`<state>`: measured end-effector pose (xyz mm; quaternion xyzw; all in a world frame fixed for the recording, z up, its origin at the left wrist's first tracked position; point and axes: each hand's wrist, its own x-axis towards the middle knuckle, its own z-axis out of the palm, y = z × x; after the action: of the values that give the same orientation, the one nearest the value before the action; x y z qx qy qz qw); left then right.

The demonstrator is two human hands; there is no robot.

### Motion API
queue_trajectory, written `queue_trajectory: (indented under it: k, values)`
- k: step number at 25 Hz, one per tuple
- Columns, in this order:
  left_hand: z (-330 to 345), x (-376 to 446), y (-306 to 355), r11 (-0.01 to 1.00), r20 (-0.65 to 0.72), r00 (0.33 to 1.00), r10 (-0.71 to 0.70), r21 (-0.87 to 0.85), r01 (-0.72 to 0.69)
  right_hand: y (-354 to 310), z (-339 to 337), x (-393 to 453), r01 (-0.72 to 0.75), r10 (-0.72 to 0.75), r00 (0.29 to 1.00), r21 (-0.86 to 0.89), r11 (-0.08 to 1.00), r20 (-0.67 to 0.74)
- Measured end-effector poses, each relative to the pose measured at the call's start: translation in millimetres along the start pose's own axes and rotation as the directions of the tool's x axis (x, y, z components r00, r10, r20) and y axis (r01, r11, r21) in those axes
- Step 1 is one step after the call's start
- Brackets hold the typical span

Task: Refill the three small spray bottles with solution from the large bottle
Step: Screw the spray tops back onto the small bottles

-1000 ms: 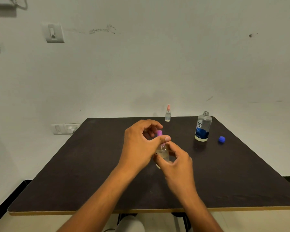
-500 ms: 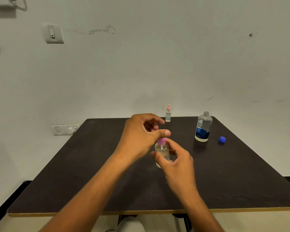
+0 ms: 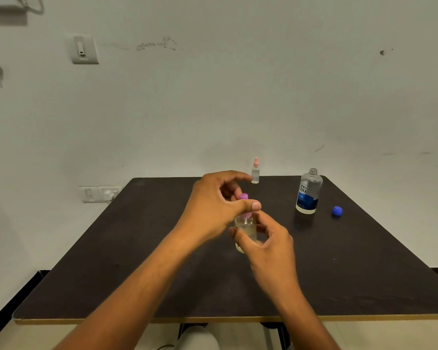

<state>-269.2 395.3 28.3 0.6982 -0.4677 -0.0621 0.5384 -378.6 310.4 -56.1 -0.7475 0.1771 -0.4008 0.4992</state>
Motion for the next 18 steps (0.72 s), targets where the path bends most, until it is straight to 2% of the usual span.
queue_trajectory:
  k: [2, 5, 7, 12, 18]
  values:
    - [1, 1, -1, 1.0, -0.017, 1.0, 0.0, -0.028, -0.001, 1, 1, -1, -0.003, 0.003, 1.0, -0.002, 1.0, -0.003]
    - [-6, 2, -2, 0.996, 0.116, 0.993, 0.001, -0.083, 0.009, 1, 1, -4, -0.003, 0.003, 1.0, 0.007, 1.0, -0.011]
    - [-9, 2, -2, 0.993, 0.149, 0.989, -0.017, -0.113, 0.034, 1, 0, -4, -0.008, 0.008, 1.0, 0.012, 1.0, -0.011]
    - [2, -6, -6, 0.999, 0.007, 1.0, -0.018, 0.035, 0.018, 1, 1, -2, 0.031, -0.031, 0.999, 0.004, 1.0, 0.008]
    - [-4, -5, -7, 0.991, 0.075, 0.996, 0.038, 0.123, -0.047, 1, -9, -1, 0.028, -0.038, 0.987, 0.066, 0.997, 0.154]
